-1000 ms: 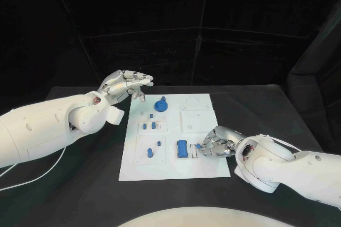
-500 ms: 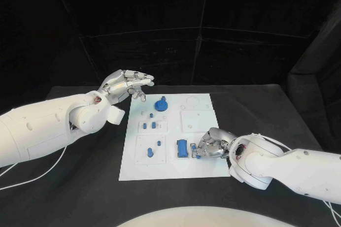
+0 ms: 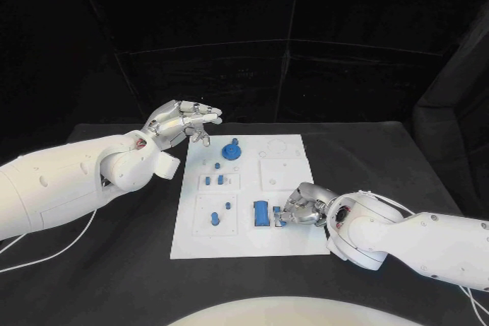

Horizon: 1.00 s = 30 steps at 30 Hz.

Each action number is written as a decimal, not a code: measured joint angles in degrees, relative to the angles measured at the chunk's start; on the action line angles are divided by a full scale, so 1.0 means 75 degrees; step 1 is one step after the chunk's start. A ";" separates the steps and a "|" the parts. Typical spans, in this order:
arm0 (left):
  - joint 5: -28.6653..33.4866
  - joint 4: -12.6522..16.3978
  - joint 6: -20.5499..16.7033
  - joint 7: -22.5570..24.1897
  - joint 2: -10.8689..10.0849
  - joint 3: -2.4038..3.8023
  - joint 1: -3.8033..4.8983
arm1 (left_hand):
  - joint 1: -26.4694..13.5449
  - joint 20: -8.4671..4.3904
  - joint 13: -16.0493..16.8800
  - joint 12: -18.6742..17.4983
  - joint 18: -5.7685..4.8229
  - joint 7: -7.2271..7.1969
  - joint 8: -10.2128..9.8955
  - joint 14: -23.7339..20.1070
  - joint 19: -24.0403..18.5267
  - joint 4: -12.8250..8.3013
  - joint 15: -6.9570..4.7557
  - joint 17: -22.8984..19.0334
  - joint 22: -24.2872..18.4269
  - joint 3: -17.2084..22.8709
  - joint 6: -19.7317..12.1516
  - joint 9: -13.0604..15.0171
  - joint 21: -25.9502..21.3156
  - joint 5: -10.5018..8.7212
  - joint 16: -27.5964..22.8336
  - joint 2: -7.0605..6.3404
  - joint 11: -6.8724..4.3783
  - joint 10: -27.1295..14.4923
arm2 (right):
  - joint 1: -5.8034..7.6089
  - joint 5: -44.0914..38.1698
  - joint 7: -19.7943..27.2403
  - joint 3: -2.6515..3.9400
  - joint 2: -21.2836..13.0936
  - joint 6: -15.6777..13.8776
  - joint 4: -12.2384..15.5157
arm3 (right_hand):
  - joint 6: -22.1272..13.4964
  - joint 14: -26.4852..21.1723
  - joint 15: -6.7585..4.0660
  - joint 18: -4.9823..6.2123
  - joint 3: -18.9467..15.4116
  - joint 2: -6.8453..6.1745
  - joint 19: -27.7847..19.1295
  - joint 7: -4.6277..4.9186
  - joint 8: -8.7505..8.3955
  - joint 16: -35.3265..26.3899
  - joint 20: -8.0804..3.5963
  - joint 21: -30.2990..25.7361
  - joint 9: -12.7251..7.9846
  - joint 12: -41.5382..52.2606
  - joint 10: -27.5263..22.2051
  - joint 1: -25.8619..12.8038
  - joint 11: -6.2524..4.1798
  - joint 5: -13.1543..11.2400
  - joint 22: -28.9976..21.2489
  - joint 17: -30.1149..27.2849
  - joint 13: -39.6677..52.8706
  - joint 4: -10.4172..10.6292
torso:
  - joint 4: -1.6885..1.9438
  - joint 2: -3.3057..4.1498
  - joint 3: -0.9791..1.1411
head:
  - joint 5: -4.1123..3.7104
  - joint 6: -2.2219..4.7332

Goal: Assemble the parts on the task board

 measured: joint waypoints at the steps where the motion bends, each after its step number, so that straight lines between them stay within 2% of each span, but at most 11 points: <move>1: 0.0000 0.0000 0.0000 -0.0001 0.0000 0.0000 0.0000 | 0.0000 0.0000 0.0000 0.0000 0.0000 0.0000 0.0000 0.0000 0.0000 0.0000 0.0000 0.0000 0.0000 0.0000 0.0000 0.0000 0.0000 0.0000 0.0000 0.0000 0.0000 0.0000 | 0.0000 0.0000 0.0000 0.0000 0.0005 -0.0002 -0.0005 | 0.0001 0.0000 0.0000 0.0000 -0.0021 -0.0001 0.0000 -0.0001 0.0003 0.0000 0.0000 0.0000 0.0013 0.0000 0.0000 -0.0002 0.0000 -0.0035 0.0000 0.0000 0.0000 0.0021 | -0.0003 0.0000 0.0000 | 0.0000 -0.0003; 7: -0.0001 0.0003 0.0003 -0.0008 0.0000 0.0000 0.0000 | 0.0000 0.0000 0.0000 0.0000 0.0000 0.0000 0.0000 0.0000 0.0000 0.0000 0.0000 0.0000 0.0001 0.0000 0.0000 0.0000 0.0000 0.0000 0.0000 0.0000 0.0000 0.0000 | -0.0010 -0.0031 -0.0003 -0.0009 0.0028 -0.0008 -0.0045 | 0.0028 0.0027 -0.0030 0.0000 -0.0138 -0.0086 -0.0002 -0.0028 0.0092 0.0000 -0.0056 0.0000 0.0069 0.0000 0.0027 -0.0264 -0.0027 -0.0305 0.0000 -0.0001 0.0000 0.0179 | -0.0004 -0.0002 0.0000 | -0.0001 -0.0005; 10: -0.0001 0.0003 0.0004 -0.0011 0.0000 0.0000 0.0000 | 0.0000 0.0000 0.0000 0.0000 0.0000 0.0000 0.0000 0.0000 0.0000 0.0000 0.0000 0.0000 0.0001 0.0000 0.0000 0.0000 0.0000 0.0000 0.0000 0.0000 0.0000 0.0000 | -0.0012 -0.0052 -0.0006 -0.0010 0.0039 -0.0013 -0.0055 | 0.0028 0.0026 -0.0030 -0.0001 -0.0292 -0.0144 -0.0002 -0.0028 0.0142 0.0000 -0.0057 0.0000 0.0109 0.0000 0.0027 -0.0422 -0.0027 -0.0650 0.0000 -0.0001 0.0000 0.0332 | -0.0004 -0.0004 0.0000 | -0.0007 -0.0005; 13: -0.0001 0.0003 0.0005 -0.0015 0.0000 0.0000 0.0000 | 0.0000 0.0000 0.0000 0.0000 0.0000 0.0000 0.0000 0.0000 0.0000 0.0000 0.0000 0.0000 0.0001 0.0000 0.0000 0.0000 0.0000 0.0000 0.0000 0.0000 0.0000 0.0000 | -0.0014 -0.0067 -0.0007 -0.0012 0.0040 -0.0024 -0.0057 | 0.0028 0.0027 -0.0030 -0.0001 -0.0499 -0.0147 -0.0002 -0.0028 0.0166 0.0000 -0.0056 -0.0001 0.0136 0.0000 0.0027 -0.0699 -0.0027 -0.0847 -0.0005 -0.0001 0.0001 0.0539 | -0.0004 -0.0004 0.0000 | -0.0011 -0.0002; 18: -0.0001 0.0007 0.0006 -0.0021 -0.0005 0.0000 0.0000 | 0.0000 0.0000 0.0000 0.0000 0.0000 0.0000 0.0000 0.0000 0.0000 0.0000 0.0000 0.0000 0.0001 0.0000 0.0000 0.0000 0.0000 0.0000 0.0000 0.0000 0.0000 0.0000 | -0.0014 -0.0125 0.0001 -0.0012 0.0014 -0.0046 -0.0041 | -0.0033 0.0027 -0.0030 -0.0001 -0.1071 -0.0153 -0.0002 0.0000 0.0248 -0.0001 -0.0056 -0.0001 0.0216 -0.0038 0.0026 -0.1010 -0.0028 -0.1637 -0.0023 -0.0001 0.0001 0.1000 | -0.0004 -0.0004 0.0000 | -0.0018 0.0000; 20: -0.0001 0.0008 0.0006 -0.0023 -0.0008 0.0000 0.0000 | 0.0000 0.0000 0.0000 0.0000 0.0001 0.0000 0.0000 0.0000 0.0000 0.0000 0.0000 0.0001 0.0001 0.0000 0.0000 0.0000 0.0000 0.0000 0.0000 0.0000 0.0000 0.0000 | -0.0014 -0.0151 0.0008 -0.0012 -0.0006 -0.0052 -0.0037 | -0.0045 0.0027 -0.0030 -0.0001 -0.1227 -0.0153 -0.0003 -0.0011 0.0292 -0.0001 -0.0056 -0.0001 0.0242 -0.0038 0.0026 -0.1010 -0.0028 -0.1810 -0.0023 -0.0002 0.0001 0.1092 | -0.0004 -0.0004 -0.0001 | -0.0022 0.0000; 27: -0.0002 0.0012 0.0007 -0.0029 -0.0011 0.0000 0.0000 | 0.0000 0.0000 0.0000 0.0000 0.0000 0.0000 0.0000 0.0000 0.0000 0.0000 0.0000 0.0001 0.0002 0.0000 0.0000 0.0000 0.0000 0.0000 0.0000 0.0000 0.0000 0.0000 | -0.0014 -0.0242 0.0040 -0.0011 -0.0138 -0.0051 0.0020 | -0.0072 0.0027 -0.0029 -0.0001 -0.1328 -0.0150 -0.0003 0.0016 0.0292 -0.0001 -0.0056 -0.0001 0.0262 -0.0038 0.0026 -0.1007 -0.0028 -0.1848 -0.0034 -0.0002 0.0001 0.1130 | -0.0004 -0.0004 0.0000 | -0.0050 0.0001; 30: -0.0002 0.0012 0.0007 -0.0031 -0.0016 0.0000 0.0000 | 0.0000 0.0000 0.0000 0.0000 0.0000 0.0000 0.0000 0.0000 0.0000 0.0000 0.0000 0.0001 0.0002 0.0000 0.0000 0.0000 0.0000 0.0000 0.0000 0.0000 0.0000 0.0000 | -0.0014 -0.0268 0.0093 -0.0010 -0.0232 -0.0039 0.0045 | -0.0126 0.0027 -0.0029 -0.0001 -0.1396 -0.0037 -0.0003 0.0004 0.0335 -0.0001 -0.0056 -0.0001 0.0284 -0.0038 0.0026 -0.0835 -0.0028 -0.1819 -0.0037 -0.0002 0.0001 0.1095 | -0.0004 -0.0005 0.0000 | -0.0053 0.0007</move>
